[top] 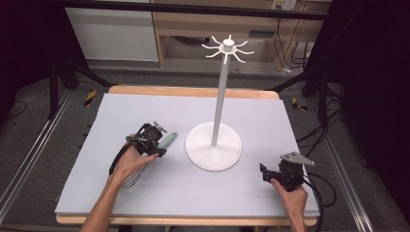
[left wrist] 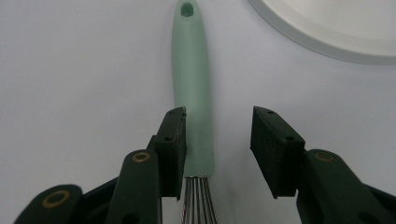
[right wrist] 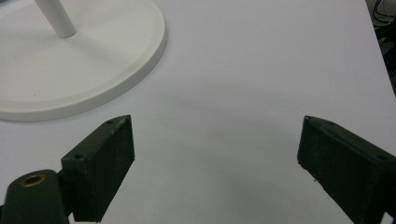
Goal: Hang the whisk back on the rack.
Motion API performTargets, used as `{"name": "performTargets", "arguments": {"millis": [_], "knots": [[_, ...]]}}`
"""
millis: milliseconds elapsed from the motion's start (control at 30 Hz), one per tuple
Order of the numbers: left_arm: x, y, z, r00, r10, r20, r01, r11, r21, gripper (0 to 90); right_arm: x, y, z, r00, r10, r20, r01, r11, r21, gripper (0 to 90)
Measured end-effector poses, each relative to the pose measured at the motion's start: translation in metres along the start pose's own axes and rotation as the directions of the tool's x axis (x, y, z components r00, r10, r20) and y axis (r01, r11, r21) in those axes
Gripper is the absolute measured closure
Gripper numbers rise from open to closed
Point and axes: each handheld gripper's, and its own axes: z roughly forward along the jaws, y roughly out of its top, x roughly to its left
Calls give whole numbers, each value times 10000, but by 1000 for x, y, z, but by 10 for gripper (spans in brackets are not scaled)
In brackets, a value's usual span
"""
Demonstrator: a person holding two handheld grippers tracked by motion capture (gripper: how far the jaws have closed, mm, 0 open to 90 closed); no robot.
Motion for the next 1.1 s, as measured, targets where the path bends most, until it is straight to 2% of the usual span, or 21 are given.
{"name": "performTargets", "arguments": {"millis": [600, 833, 1100], "knots": [[2, -1, 15, 9996, 119, -239, -107, 9987, 495, 520, 1, 0, 2, 9999, -65, -83, 65, 9999, 103, 115], [5, -2, 18, 9999, -23, -160, 32, 9983, 590, 548, 1, -1, 3, 9999, -61, -112, 63, 9999, 128, 115], [8, -2, 23, 9995, -149, -260, 170, 9967, 794, 635, 1, -1, 3, 9999, -60, -111, 61, 9999, 158, 115]]}}
